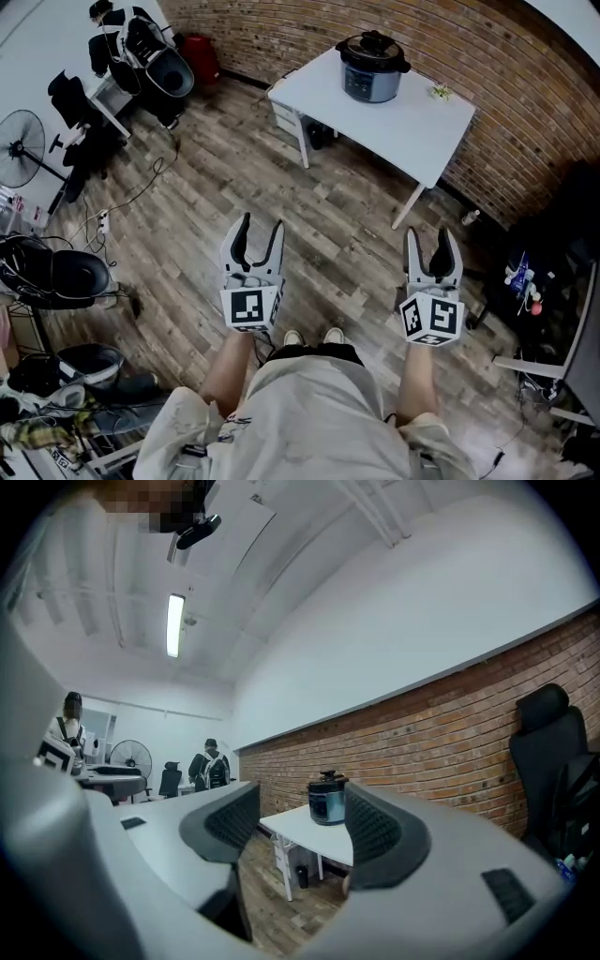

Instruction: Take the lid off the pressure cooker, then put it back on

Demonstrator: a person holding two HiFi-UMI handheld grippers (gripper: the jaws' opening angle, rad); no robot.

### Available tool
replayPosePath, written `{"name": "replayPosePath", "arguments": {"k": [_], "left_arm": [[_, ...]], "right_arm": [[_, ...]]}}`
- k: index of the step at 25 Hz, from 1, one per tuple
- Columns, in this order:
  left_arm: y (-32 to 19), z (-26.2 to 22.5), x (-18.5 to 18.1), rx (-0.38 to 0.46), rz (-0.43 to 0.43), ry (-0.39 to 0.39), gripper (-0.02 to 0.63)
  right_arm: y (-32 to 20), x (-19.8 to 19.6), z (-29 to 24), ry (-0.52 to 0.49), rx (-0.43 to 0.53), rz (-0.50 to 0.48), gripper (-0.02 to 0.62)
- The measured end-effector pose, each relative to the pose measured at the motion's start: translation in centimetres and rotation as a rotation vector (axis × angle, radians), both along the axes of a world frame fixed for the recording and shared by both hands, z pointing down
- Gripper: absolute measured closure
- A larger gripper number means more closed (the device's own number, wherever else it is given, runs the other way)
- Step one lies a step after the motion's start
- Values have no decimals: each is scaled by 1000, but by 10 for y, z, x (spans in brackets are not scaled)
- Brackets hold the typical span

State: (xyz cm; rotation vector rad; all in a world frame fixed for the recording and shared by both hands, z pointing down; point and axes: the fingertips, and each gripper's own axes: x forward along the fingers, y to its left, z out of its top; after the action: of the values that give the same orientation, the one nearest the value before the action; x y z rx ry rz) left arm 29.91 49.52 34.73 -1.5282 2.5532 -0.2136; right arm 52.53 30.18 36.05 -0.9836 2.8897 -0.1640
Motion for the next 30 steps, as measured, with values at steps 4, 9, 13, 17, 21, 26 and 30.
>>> {"name": "replayPosePath", "arguments": {"k": [4, 9, 13, 17, 21, 26, 30], "left_arm": [[-7, 0, 7, -14, -25, -5, 325], [-7, 4, 9, -20, -58, 22, 311], [-10, 4, 8, -23, -66, 16, 311], [-21, 8, -2, -30, -61, 18, 311], [-32, 14, -16, -33, -55, 22, 311], [-56, 29, -46, -51, -30, 34, 311], [-78, 32, -85, -30, -25, 46, 311]], "right_arm": [[-10, 5, 5, 4, 3, -13, 260], [-16, 3, 9, 8, -3, -56, 258], [-23, -1, 9, 14, -13, -64, 258], [-38, -6, 10, 3, -38, -38, 258], [-51, -21, 11, 13, -29, -36, 258], [-70, -52, 14, 29, -13, -26, 258], [-91, -88, 14, 47, 1, -15, 258]]}}
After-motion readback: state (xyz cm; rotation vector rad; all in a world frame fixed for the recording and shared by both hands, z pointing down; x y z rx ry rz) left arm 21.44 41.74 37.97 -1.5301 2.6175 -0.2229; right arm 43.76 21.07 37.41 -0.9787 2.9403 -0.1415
